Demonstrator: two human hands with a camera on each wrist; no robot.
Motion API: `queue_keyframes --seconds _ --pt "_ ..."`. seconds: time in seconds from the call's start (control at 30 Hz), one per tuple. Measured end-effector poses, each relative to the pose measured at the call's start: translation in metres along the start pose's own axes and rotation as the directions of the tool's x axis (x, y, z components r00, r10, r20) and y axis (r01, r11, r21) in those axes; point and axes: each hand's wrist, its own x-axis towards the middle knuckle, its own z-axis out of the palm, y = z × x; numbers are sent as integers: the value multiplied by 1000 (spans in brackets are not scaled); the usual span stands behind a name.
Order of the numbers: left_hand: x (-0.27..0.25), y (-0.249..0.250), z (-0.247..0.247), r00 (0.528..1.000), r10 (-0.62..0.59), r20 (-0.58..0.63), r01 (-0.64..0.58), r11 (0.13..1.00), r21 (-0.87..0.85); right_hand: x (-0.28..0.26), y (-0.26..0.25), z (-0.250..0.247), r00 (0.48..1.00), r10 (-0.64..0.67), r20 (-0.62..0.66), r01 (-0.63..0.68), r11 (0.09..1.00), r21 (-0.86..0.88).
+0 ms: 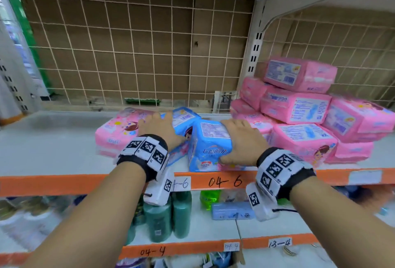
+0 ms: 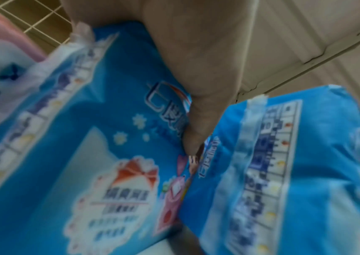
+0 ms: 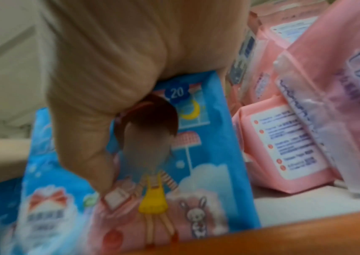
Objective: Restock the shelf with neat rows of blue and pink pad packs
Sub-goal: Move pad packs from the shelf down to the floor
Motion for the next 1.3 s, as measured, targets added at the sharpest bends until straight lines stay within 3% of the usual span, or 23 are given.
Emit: queue_keyframes --seconds 0.13,0.33,0.43,0.57,0.67,0.73,0.83,0.9,0.97,1.07,1.13,1.3 --pt "-25 -7 6 984 -35 -172 13 992 -125 -9 -17 11 992 3 -124 -18 993 -119" --pt "-91 2 8 918 -159 -363 28 940 -341 -57 -20 30 937 21 -348 -22 1000 1" --pt "-120 16 1 879 -252 -406 56 898 -436 -84 -15 33 901 -10 -433 88 983 160" --pt "-167 33 -2 827 -365 -428 100 844 -528 -123 11 23 761 -227 -607 320 946 48" --pt "-212 54 15 826 -441 -350 182 798 -575 -163 35 35 736 -261 -624 390 918 76" --pt "-243 70 40 842 -475 -256 265 778 -570 -191 50 59 774 -258 -578 406 903 142" --pt "-288 87 89 859 -504 -88 399 769 -500 -234 68 109 889 -240 -390 355 899 257" --pt "-315 93 124 864 -502 29 466 778 -421 -262 77 144 970 -179 -165 227 911 344" --pt "-338 95 155 870 -473 136 490 807 -330 -287 85 173 996 -78 43 54 916 398" --pt "-372 94 209 843 -379 382 479 851 -214 -320 95 218 969 43 244 -132 923 362" --pt "-392 90 244 778 -338 529 481 863 -155 -337 99 246 934 108 340 -220 925 310" --pt "-440 80 334 660 -266 703 397 918 -25 -367 94 329 797 179 576 -357 910 211"
